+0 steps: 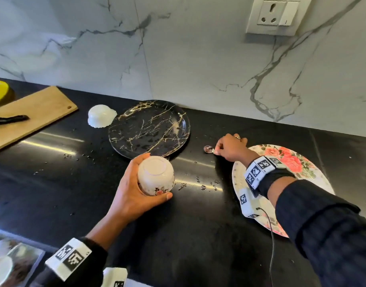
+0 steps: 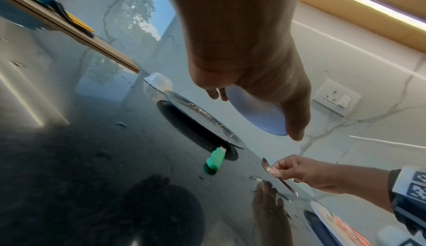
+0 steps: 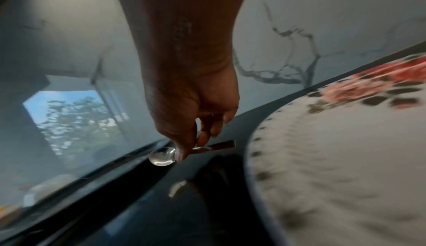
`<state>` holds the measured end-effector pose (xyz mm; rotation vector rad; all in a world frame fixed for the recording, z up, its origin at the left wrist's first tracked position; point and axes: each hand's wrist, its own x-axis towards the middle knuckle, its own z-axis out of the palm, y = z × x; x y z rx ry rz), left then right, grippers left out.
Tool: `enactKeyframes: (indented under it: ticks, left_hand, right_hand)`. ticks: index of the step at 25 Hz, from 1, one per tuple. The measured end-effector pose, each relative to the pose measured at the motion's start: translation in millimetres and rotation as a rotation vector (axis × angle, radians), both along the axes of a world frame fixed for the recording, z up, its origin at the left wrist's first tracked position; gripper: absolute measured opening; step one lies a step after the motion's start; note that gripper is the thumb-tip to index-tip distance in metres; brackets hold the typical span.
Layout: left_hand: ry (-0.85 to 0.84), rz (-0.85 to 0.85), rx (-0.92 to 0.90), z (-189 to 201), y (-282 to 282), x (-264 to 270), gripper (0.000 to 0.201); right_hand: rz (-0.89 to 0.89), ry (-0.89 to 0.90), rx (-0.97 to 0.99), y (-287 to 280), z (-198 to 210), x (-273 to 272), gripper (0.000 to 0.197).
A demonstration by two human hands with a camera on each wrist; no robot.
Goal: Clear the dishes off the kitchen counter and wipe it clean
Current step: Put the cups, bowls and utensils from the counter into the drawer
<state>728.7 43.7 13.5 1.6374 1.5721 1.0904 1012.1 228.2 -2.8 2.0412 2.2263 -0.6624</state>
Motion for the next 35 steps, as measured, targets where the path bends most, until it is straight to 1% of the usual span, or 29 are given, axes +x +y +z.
enactKeyframes:
  ticks: [1, 2, 4, 7, 9, 12, 15, 18, 20, 22, 25, 29, 31, 33, 35]
  left_hand:
    - [-0.01, 0.035, 0.001, 1.0, -6.0, -6.7, 0.107]
    - [-0.003, 0.076, 0.007, 2.1, -12.2, -15.3, 0.107]
    - [0.046, 0.175, 0.01, 4.7, -32.5, -41.8, 0.105]
    - [0.056, 0.27, 0.002, 3.4, -77.7, -95.0, 0.104]
    - [0.006, 0.345, -0.019, 2.3, -118.1, -130.5, 0.104]
    - [0.018, 0.434, -0.034, 6.7, -192.2, -188.6, 0.1]
    - [0.053, 0.464, -0.094, 7.2, -282.0, -259.5, 0.101]
    - [0.135, 0.48, -0.15, 3.7, -368.3, -330.7, 0.101]
    - [0.202, 0.489, -0.215, 2.5, -410.0, -371.9, 0.104]
    - [0.216, 0.511, -0.263, 4.2, -438.8, -413.9, 0.106]
    - [0.282, 0.482, -0.328, -2.2, -451.8, -471.7, 0.111]
    - [0.406, 0.364, -0.41, -16.0, -437.9, -539.5, 0.113]
    - [0.456, 0.302, -0.446, -20.5, -421.6, -582.7, 0.11]
    - [0.462, 0.247, -0.495, -24.2, -403.5, -628.2, 0.109]
    - [0.446, 0.216, -0.51, -27.4, -391.1, -660.9, 0.111]
  right_hand:
    - [0.045, 0.025, 0.025, -3.7, 2.4, -14.6, 0.012]
    - [0.074, 0.09, 0.041, -8.9, 7.1, -30.8, 0.012]
    - [0.117, 0.312, 0.036, -27.9, 18.2, -71.7, 0.009]
    - [0.203, 0.631, 0.0, -84.6, 37.5, -140.4, 0.005]
    - [0.219, 0.783, -0.066, -131.7, 38.1, -186.1, 0.011]
    - [0.268, 0.875, -0.149, -202.6, 23.5, -252.4, 0.027]
    - [0.305, 0.926, -0.23, -275.3, 10.3, -321.6, 0.038]
    - [0.258, 0.972, -0.334, -338.1, -4.0, -387.6, 0.047]
    - [0.242, 0.97, -0.395, -370.8, -14.2, -425.7, 0.047]
    - [0.203, 0.988, -0.439, -397.6, -22.3, -463.3, 0.044]
    - [0.116, 1.028, -0.503, -419.4, -29.6, -511.9, 0.036]
    - [0.029, 1.014, -0.555, -422.9, -48.3, -575.7, 0.038]
    - [-0.025, 1.021, -0.546, -420.1, -61.7, -613.5, 0.042]
    - [-0.084, 1.015, -0.507, -418.3, -72.6, -648.7, 0.037]
    - [-0.101, 0.982, -0.476, -423.3, -74.9, -672.7, 0.031]
